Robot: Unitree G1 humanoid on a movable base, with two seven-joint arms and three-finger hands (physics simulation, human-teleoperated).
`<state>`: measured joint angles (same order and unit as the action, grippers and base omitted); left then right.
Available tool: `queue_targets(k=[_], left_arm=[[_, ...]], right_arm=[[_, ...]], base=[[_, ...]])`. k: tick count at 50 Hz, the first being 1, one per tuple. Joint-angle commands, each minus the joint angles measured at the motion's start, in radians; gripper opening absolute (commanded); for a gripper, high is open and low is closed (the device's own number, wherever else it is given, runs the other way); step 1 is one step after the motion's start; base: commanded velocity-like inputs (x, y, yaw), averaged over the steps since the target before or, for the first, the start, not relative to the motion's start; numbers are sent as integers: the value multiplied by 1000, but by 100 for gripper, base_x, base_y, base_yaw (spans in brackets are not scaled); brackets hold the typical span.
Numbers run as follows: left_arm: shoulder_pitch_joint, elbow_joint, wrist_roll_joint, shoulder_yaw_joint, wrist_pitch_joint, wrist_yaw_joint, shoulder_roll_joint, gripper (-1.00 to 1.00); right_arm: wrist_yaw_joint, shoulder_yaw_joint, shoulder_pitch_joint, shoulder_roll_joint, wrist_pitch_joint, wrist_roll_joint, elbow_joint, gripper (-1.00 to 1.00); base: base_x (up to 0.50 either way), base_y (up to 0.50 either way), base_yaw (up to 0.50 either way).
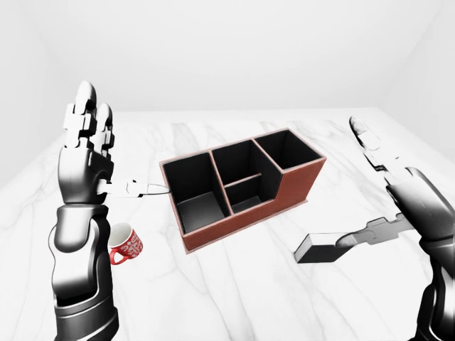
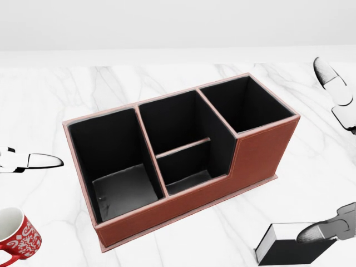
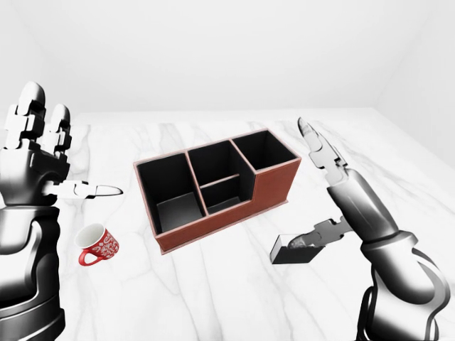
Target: Pick up the book and place it in the left compartment of the caddy.
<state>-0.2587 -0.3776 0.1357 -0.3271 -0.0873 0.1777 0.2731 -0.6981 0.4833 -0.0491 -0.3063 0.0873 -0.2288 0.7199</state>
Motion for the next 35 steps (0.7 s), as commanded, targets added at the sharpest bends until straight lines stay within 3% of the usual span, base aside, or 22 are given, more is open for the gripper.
queue_targets(k=[1, 4, 5, 14, 22, 28, 35], left_arm=[[-6, 25, -26, 0, 0, -12, 8, 100], [-9, 19, -27, -2, 0, -13, 10, 100], [-10, 20, -30, -1, 0, -14, 11, 100], [-6, 19, -33, -3, 0, -14, 8, 100], [-3, 16, -34, -6, 0, -17, 8, 100], [8, 10, -30, -14, 0, -17, 6, 100], [20, 7, -26, -19, 0, -18, 3, 100]], right_arm=[[0, 37, 103, 78, 0, -17, 44, 100], [0, 37, 144, 109, 0, -23, 8, 100], [0, 80, 148, 95, 0, 0, 31, 100], [0, 126, 187, 114, 0, -2, -22, 100], [0, 227, 164, 60, 0, 24, 32, 100], [0, 231, 171, 65, 0, 10, 8, 100], [0, 171, 164, 72, 0, -42, -21, 100]], base=[[0, 0, 0], [0, 0, 0], [0, 0, 0], [0, 0, 0], [0, 0, 0], [0, 0, 0], [0, 0, 0]])
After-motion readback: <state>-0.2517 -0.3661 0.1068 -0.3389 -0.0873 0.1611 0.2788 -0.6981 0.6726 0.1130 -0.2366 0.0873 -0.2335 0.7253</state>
